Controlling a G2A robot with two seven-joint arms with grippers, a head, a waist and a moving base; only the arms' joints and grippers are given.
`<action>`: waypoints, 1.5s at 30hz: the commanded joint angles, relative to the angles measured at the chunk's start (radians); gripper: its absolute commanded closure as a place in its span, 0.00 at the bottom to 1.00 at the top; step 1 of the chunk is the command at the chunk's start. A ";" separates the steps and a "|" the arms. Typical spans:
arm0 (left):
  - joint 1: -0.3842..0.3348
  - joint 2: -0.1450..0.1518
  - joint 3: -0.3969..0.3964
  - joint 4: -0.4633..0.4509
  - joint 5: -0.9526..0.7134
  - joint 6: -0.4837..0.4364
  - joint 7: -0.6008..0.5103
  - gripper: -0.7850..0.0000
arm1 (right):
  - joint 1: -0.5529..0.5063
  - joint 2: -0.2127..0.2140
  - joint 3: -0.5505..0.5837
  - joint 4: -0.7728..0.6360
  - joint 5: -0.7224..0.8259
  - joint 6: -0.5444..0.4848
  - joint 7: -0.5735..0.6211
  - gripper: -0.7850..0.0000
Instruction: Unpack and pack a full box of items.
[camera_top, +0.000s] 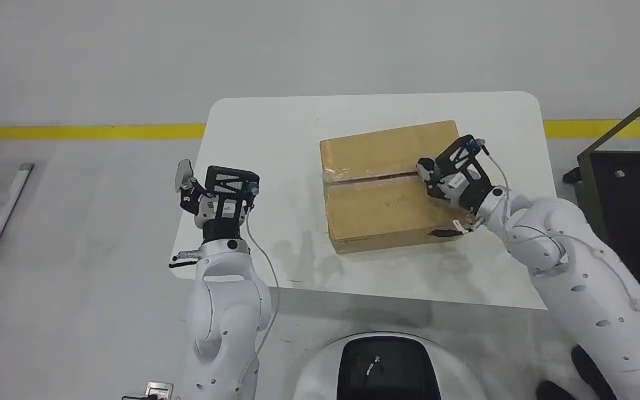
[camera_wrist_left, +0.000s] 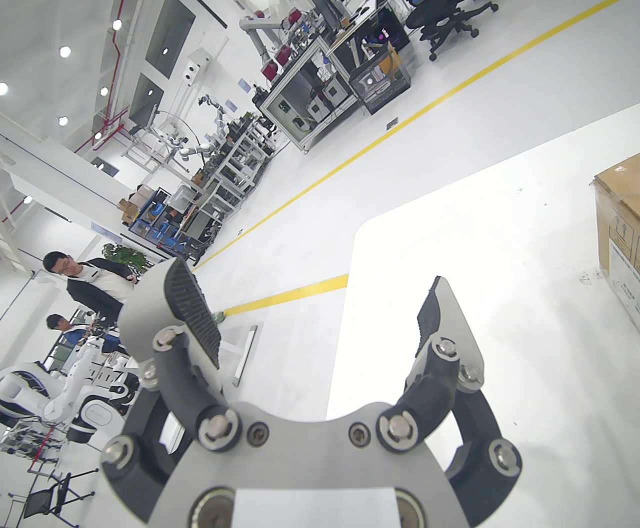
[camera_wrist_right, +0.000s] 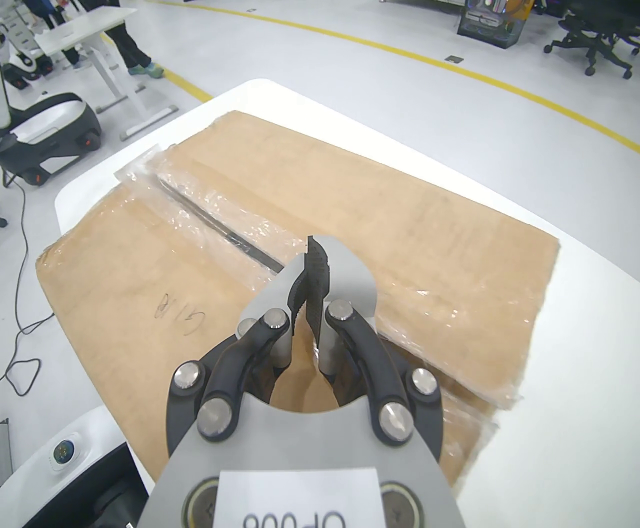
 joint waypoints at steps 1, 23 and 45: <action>0.000 0.000 0.000 0.000 0.000 0.000 0.000 0.00 | -0.013 0.005 0.031 -0.016 0.002 0.005 0.014 1.00; 0.000 0.000 0.000 0.000 0.000 0.000 0.000 0.00 | 0.170 -0.038 -0.169 0.135 -0.020 -0.007 -0.084 1.00; 0.017 -0.001 0.004 0.005 -0.017 0.009 0.040 0.00 | -0.075 0.040 0.281 -0.041 -0.079 0.031 0.015 1.00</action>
